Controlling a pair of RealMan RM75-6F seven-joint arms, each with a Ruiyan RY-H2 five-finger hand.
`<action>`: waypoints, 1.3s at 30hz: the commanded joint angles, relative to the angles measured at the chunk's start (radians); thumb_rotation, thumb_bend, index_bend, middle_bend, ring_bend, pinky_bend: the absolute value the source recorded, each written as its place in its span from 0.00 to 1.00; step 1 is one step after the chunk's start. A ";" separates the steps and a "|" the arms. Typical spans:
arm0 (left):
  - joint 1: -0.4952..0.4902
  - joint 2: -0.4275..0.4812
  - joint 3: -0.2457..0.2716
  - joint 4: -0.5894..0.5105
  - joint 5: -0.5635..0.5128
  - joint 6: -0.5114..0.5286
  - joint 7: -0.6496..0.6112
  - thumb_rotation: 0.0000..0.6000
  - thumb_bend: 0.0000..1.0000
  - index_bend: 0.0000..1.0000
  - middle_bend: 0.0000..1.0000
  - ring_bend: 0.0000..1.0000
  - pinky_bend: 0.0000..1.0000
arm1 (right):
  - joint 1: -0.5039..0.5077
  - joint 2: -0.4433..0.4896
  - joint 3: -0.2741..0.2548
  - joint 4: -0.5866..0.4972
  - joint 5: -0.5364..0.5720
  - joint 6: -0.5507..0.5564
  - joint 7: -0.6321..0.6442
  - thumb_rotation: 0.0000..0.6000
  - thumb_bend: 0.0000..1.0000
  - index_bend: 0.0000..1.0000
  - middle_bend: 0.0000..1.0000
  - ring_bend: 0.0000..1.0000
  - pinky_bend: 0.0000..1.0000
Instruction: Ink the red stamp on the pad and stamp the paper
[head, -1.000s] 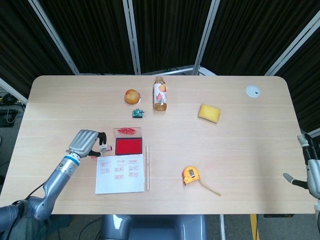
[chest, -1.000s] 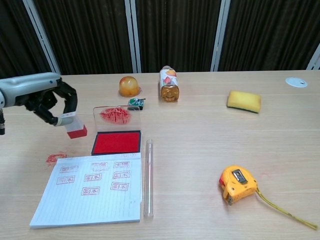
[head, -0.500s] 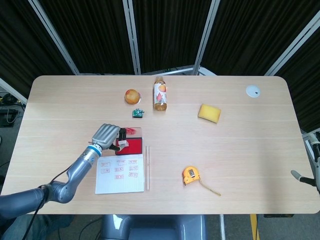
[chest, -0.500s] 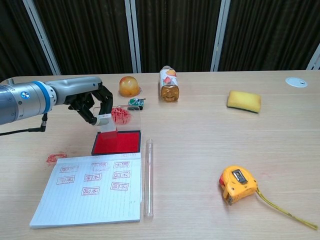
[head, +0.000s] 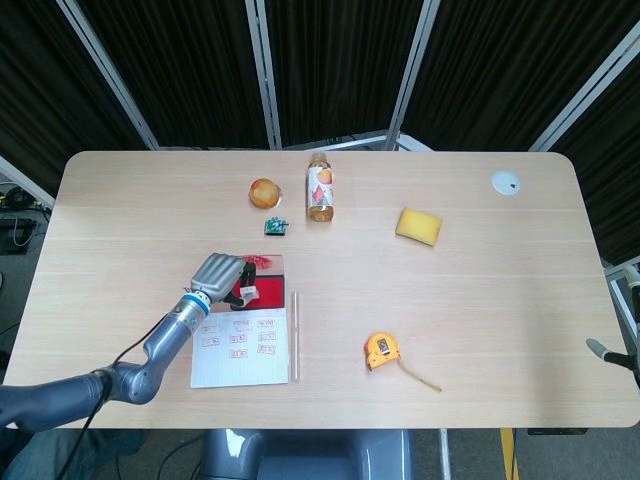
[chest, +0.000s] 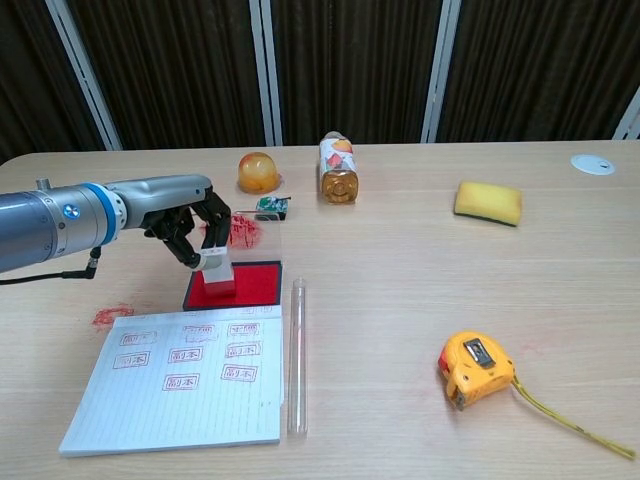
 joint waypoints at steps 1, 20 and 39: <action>-0.003 -0.005 0.005 0.009 -0.005 -0.001 0.000 1.00 0.42 0.58 0.57 0.84 0.86 | 0.001 0.000 0.001 0.002 0.002 -0.002 0.000 1.00 0.00 0.00 0.00 0.00 0.00; -0.008 -0.056 0.037 0.093 -0.002 -0.018 -0.027 1.00 0.42 0.58 0.57 0.84 0.86 | 0.003 -0.002 0.005 0.009 0.017 -0.011 0.000 1.00 0.00 0.00 0.00 0.00 0.00; -0.006 -0.063 0.044 0.103 -0.009 -0.017 -0.028 1.00 0.42 0.58 0.57 0.84 0.86 | 0.001 0.003 0.007 0.007 0.021 -0.010 0.007 1.00 0.00 0.00 0.00 0.00 0.00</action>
